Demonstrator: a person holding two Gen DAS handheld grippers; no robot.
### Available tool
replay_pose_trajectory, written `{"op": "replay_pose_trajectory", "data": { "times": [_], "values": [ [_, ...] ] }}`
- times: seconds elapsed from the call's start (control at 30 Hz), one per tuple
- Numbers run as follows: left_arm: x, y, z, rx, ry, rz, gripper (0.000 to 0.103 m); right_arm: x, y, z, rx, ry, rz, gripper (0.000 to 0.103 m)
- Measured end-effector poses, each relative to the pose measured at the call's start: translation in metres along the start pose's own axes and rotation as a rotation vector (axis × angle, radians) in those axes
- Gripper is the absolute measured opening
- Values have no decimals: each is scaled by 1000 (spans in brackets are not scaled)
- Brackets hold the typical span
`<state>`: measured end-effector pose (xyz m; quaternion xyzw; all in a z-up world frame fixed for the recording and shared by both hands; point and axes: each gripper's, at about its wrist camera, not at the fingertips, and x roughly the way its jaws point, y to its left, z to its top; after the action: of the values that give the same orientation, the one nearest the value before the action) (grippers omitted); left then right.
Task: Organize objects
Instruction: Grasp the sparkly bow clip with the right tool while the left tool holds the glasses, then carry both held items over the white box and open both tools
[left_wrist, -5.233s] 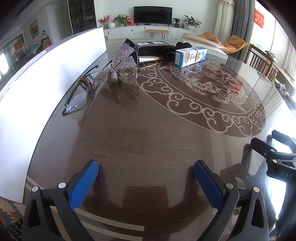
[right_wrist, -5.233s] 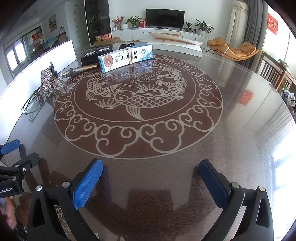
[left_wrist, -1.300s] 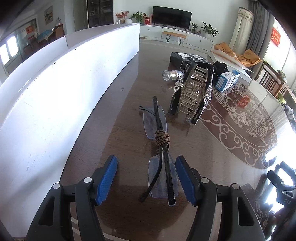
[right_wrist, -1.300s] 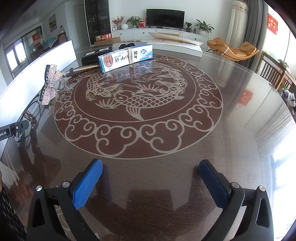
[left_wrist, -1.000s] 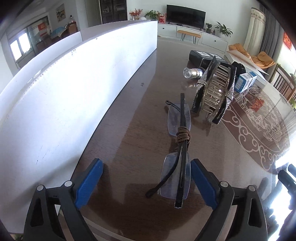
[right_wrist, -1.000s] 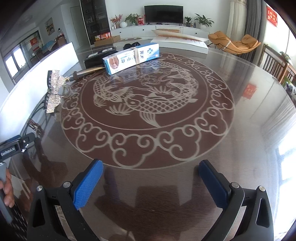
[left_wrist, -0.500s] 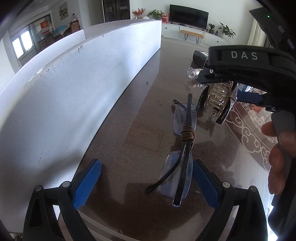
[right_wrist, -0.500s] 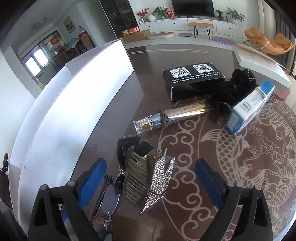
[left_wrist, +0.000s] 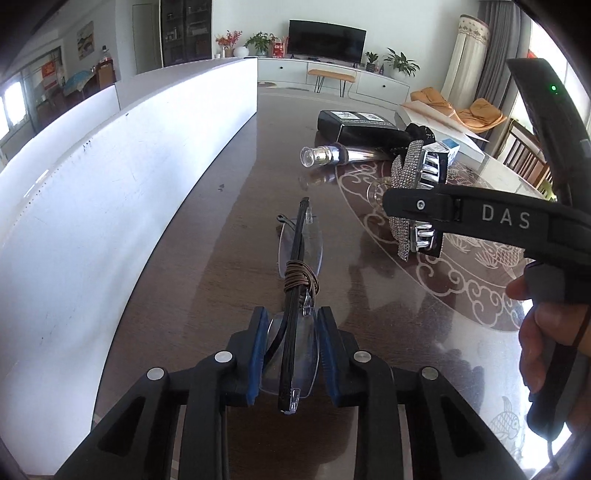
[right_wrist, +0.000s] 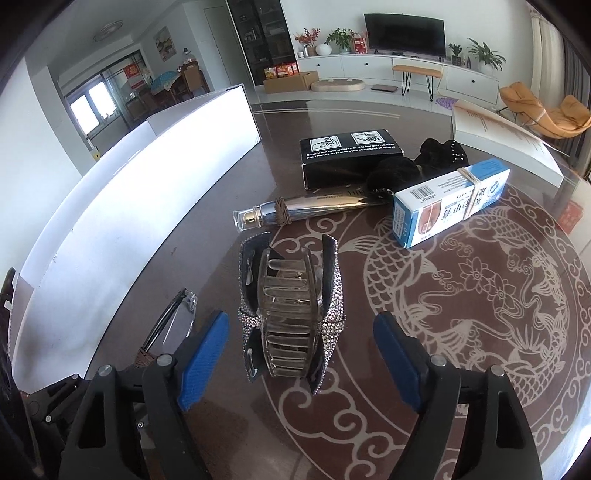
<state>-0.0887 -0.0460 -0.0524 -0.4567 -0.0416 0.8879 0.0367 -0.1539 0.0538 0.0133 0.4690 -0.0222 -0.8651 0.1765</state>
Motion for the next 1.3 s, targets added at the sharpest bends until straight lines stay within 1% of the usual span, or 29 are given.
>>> {"op": "replay_pose_trajectory", "data": {
  "times": [0.03,0.07,0.13,0.2,0.33,0.43,0.5,0.57,0.63,0.7,0.73,0.83,0.87,0.93,0.97,1.0,1.03,1.07,1.13,1.17,1.2,1.23,1.27,1.3],
  "values": [
    [-2,3,2,-17,-12,-24,27,2,2,0,-4,12,-6,62],
    [-6,7,2,-35,-27,-52,27,1,2,0,-4,10,-9,57],
    [-17,13,-2,-68,-53,-107,27,-8,-1,-2,6,-10,-4,56],
    [-25,15,-3,-86,-79,-142,27,-24,-4,-6,5,-36,20,56],
    [-43,12,-4,-82,-134,-165,27,-60,-6,-12,-44,-76,29,56],
    [-69,18,-5,-137,-179,-206,27,-83,6,-8,-106,-108,35,56],
    [-90,32,1,-179,-212,-209,27,-94,24,2,-142,-130,66,56],
    [-114,54,12,-201,-254,-169,27,-103,51,16,-172,-154,128,56],
    [-134,85,28,-237,-285,-124,27,-107,87,30,-211,-173,201,56],
    [-145,121,42,-275,-286,-73,27,-107,127,41,-244,-171,282,56],
    [-146,140,47,-290,-276,-34,27,-104,147,46,-256,-162,324,56],
    [-143,193,53,-330,-212,86,27,-87,204,49,-287,-112,422,56],
    [-138,208,53,-344,-180,111,27,-79,221,48,-301,-89,442,56],
    [-124,232,47,-381,-92,170,28,-57,251,44,-331,-17,457,57],
    [-117,241,42,-403,-50,197,32,-46,261,41,-333,22,463,60],
    [-110,248,37,-423,-11,219,39,-37,267,39,-323,47,471,69],
    [-106,253,31,-438,20,233,41,-31,268,36,-306,59,476,74],
    [-104,254,26,-444,29,233,42,-29,264,34,-286,56,478,78],
    [-112,247,15,-419,-21,255,46,-34,250,29,-261,22,473,80],
    [-116,242,11,-413,-40,261,52,-38,238,26,-259,-5,452,84],
    [-121,236,6,-408,-63,251,57,-43,224,22,-260,-38,420,89],
    [-127,227,4,-399,-88,235,57,-49,207,16,-262,-73,377,92],
    [-132,215,3,-381,-110,220,57,-54,189,11,-262,-103,328,97],
    [-137,202,2,-355,-127,210,57,-57,168,5,-259,-129,275,100]
  ]
}}
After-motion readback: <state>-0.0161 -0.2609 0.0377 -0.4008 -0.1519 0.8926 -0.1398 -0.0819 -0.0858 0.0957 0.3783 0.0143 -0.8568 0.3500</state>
